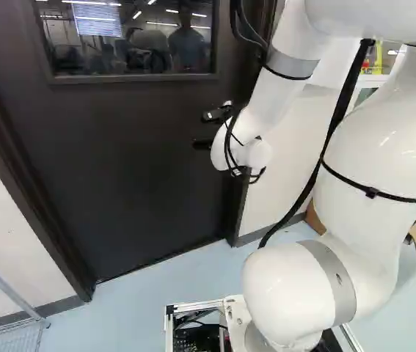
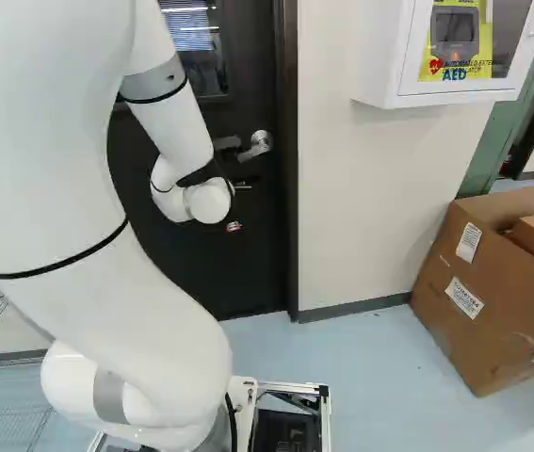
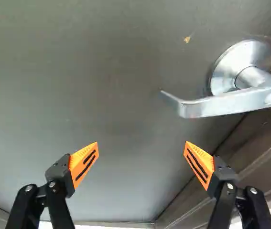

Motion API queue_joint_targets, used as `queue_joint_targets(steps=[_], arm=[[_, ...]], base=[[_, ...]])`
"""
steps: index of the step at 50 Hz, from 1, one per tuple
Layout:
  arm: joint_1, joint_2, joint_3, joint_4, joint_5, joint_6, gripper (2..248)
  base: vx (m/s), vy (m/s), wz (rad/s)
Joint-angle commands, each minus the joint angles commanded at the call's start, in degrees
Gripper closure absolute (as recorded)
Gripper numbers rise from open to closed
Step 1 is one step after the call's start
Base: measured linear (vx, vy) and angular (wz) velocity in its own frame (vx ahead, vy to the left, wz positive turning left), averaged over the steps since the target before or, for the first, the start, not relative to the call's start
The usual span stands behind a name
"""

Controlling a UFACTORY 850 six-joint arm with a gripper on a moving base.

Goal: Open the door and move inside

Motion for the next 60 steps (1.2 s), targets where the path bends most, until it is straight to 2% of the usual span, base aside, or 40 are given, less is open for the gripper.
queue_joint_targets(steps=[27, 60], arm=[[0.0, -1.4, -0.6, 0.0, 0.0, 0.0, 3], [-0.1, -4.4, -3.9, 0.0, 1.5, 0.0, 3]], base=[[0.000, 0.000, 0.000], [0.000, 0.000, 0.000]])
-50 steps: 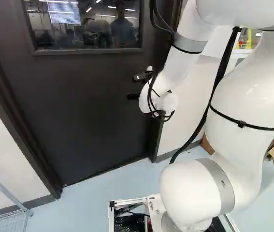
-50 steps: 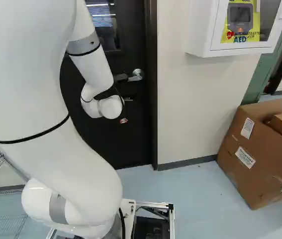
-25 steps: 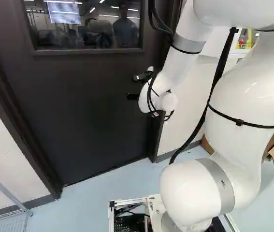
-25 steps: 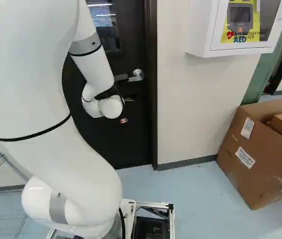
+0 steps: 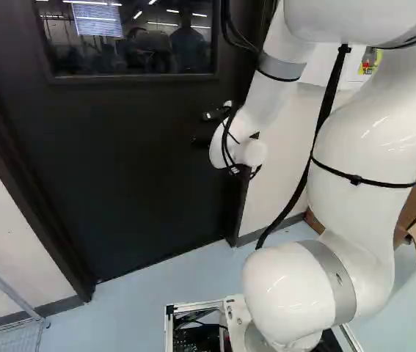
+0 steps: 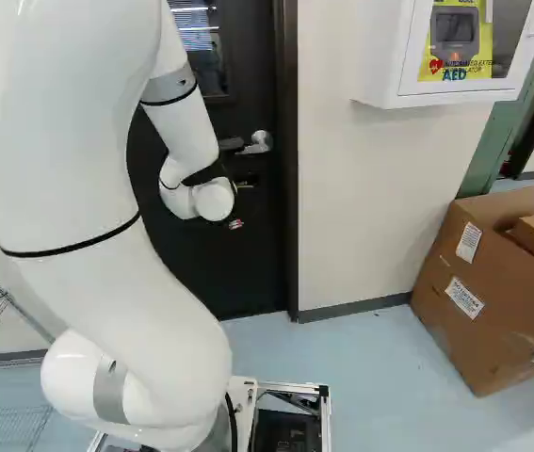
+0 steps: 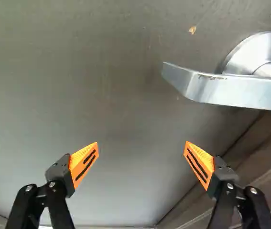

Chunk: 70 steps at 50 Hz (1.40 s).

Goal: Open the door and move inside

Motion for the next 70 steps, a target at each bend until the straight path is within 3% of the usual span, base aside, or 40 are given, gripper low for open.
queue_joint_targets(steps=[70], arm=[[-0.1, -8.7, -10.0, -0.1, 0.1, 0.0, 3]], base=[[0.000, 0.000, 0.000]])
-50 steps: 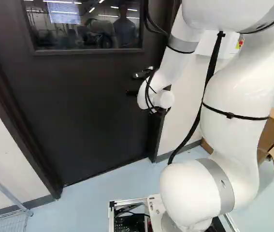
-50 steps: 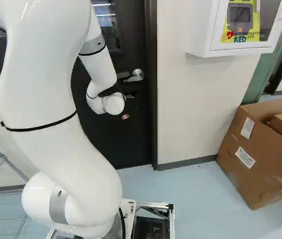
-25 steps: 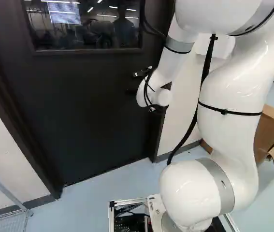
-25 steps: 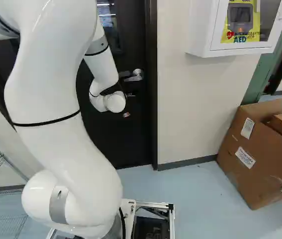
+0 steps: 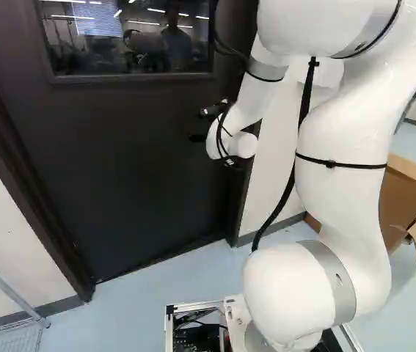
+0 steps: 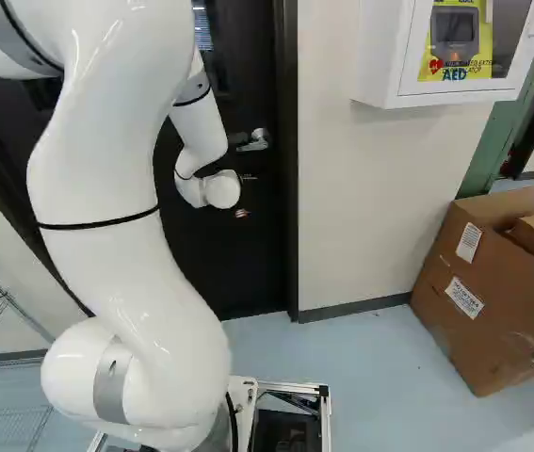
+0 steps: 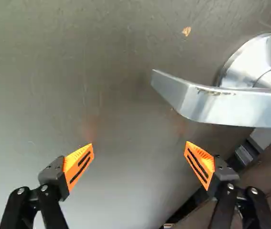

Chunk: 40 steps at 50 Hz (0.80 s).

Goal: Open the door and move inside

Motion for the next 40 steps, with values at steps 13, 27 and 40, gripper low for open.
queue_joint_targets(steps=[13, 27, 40], arm=[[0.2, -2.4, -2.9, -1.0, 0.0, 0.0, 3], [0.5, -5.3, -6.4, -2.2, 0.0, 0.0, 3], [0.7, -8.2, -10.1, -3.4, 0.0, 0.0, 3]], base=[[0.000, 0.000, 0.000], [0.000, 0.000, 0.000], [0.000, 0.000, 0.000]])
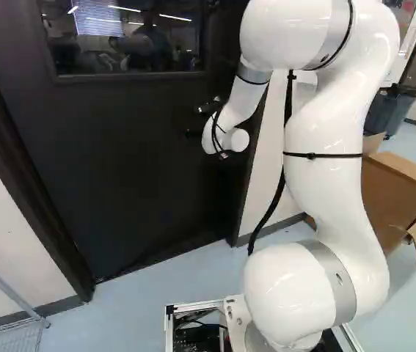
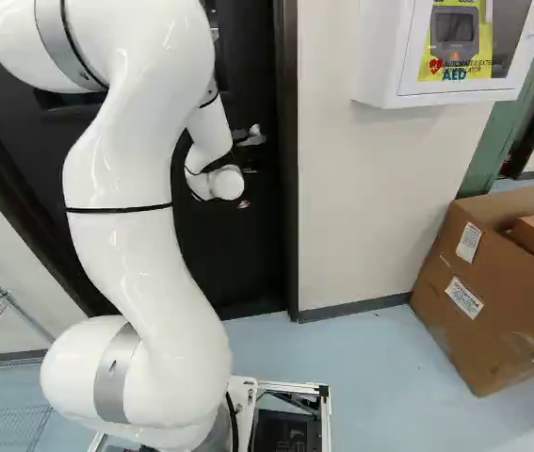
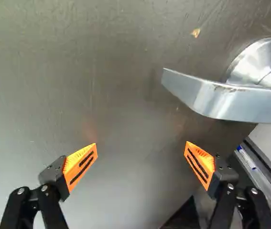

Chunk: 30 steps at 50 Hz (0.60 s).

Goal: Open the door and move inside

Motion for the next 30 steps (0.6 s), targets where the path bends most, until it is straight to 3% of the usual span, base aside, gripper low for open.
queue_joint_targets(steps=[30], arm=[[0.7, -7.9, -10.3, -2.8, 0.0, 0.0, 3]], base=[[0.000, 0.000, 0.000]])
